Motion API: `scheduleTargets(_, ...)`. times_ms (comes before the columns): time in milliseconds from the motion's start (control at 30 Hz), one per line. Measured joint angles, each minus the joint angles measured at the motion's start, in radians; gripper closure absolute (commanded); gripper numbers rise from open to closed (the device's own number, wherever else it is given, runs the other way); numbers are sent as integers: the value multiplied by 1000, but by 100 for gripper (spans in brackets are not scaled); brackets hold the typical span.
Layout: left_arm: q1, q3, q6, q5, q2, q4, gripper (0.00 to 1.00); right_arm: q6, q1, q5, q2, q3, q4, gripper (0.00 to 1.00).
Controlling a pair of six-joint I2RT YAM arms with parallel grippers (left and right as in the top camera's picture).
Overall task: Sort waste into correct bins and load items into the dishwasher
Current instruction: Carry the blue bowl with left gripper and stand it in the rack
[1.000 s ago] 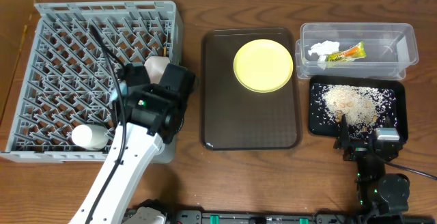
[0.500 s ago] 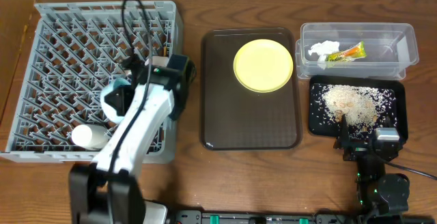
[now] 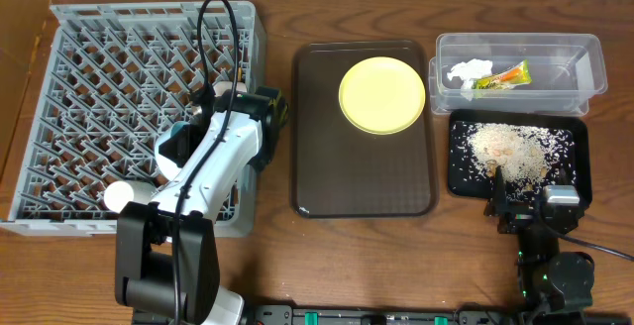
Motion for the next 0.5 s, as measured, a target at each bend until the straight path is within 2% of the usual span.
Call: scheduleTargets(500,0,0,1,-85,0,-19,93,0,0,0,0,0,0,1)
